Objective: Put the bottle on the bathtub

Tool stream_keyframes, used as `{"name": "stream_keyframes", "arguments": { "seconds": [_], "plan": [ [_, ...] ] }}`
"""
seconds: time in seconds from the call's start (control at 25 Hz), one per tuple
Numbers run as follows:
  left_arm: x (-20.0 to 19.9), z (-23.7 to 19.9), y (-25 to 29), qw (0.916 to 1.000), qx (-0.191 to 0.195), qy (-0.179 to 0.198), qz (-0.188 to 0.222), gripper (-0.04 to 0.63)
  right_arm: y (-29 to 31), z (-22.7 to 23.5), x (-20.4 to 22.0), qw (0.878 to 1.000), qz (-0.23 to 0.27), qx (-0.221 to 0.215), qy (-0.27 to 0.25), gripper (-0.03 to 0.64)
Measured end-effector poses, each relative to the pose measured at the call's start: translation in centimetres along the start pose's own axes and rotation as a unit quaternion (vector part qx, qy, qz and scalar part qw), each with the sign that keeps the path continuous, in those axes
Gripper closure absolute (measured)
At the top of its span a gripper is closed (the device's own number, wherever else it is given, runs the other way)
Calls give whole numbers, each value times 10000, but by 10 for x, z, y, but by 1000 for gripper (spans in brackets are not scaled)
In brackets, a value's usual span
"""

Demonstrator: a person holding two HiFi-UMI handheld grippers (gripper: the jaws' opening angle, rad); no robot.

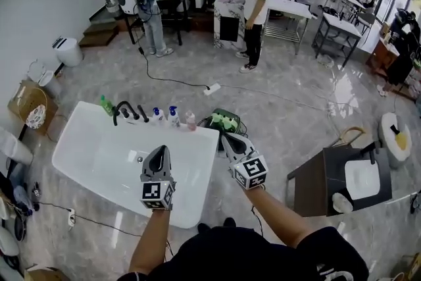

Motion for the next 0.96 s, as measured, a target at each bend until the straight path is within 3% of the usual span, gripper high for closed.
{"name": "stream_keyframes", "arguments": {
  "seconds": [0.36, 0.96],
  "plan": [
    [-16, 0, 3, 9997, -211, 78, 23, 586, -23, 31, -13, 9995, 108, 298, 10, 609],
    [-21, 5, -13, 9994, -330, 47, 59, 586, -35, 28, -19, 9996, 180, 226, -38, 609]
  ]
}}
Point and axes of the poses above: the fingertips, and each gripper's own axes: y forward along the fingers, z to its right, x out of its underside, the point moved 1 cm from there along -y, backward along the fingers, and after that the axes turned 8 degrees about -z, right-handed, at the moved point
